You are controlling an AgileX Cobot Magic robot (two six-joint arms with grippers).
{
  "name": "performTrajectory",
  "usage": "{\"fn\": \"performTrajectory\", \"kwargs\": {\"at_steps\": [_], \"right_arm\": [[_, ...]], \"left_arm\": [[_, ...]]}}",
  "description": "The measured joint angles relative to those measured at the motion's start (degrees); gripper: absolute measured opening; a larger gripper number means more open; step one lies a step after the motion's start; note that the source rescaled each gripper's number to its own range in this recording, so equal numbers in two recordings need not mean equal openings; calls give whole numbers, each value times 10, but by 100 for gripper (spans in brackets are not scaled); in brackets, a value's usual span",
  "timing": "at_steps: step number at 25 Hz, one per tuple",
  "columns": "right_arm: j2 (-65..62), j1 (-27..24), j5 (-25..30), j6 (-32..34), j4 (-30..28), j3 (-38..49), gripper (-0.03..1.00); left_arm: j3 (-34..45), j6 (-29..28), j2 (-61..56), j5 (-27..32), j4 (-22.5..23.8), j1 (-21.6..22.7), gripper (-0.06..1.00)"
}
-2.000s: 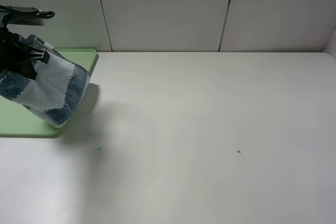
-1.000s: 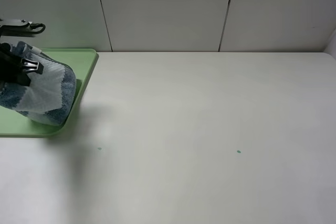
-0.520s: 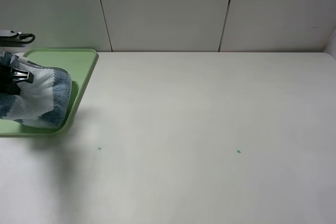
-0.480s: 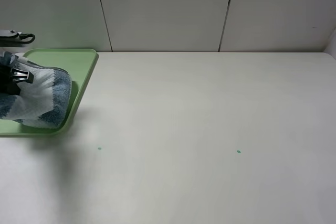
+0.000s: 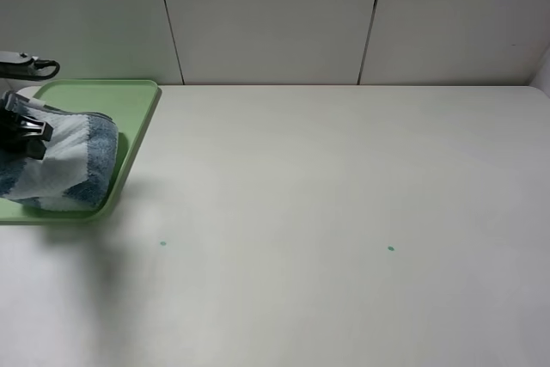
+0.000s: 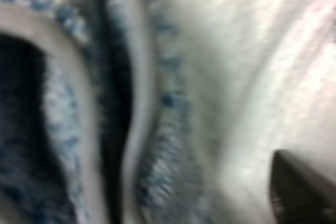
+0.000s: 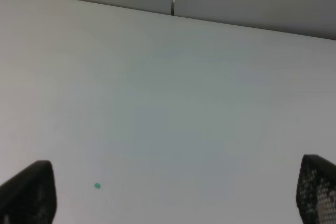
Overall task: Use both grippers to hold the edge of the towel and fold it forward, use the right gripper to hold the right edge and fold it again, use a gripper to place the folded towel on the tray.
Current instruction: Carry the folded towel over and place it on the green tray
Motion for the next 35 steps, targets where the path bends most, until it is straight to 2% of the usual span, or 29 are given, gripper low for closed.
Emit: {"fn": "performTrajectory", "kwargs": {"at_steps": [3,5,13,18,24,35], "right_arm": [[0,0,0,0,0,0,100],[0,0,0,0,0,0,100],[0,0,0,0,0,0,100],[0,0,0,0,0,0,100],[0,0,0,0,0,0,100],[0,0,0,0,0,0,100]], "left_arm": [[0,1,0,4,0,0,80],[0,1,0,8,0,0,84],[0,0,-8,50,1,1,86],[0,-8,-55,72,1,13,86],[0,-33,-111,146,14,33,86],[0,-135,-211,294,33,36,86]]}}
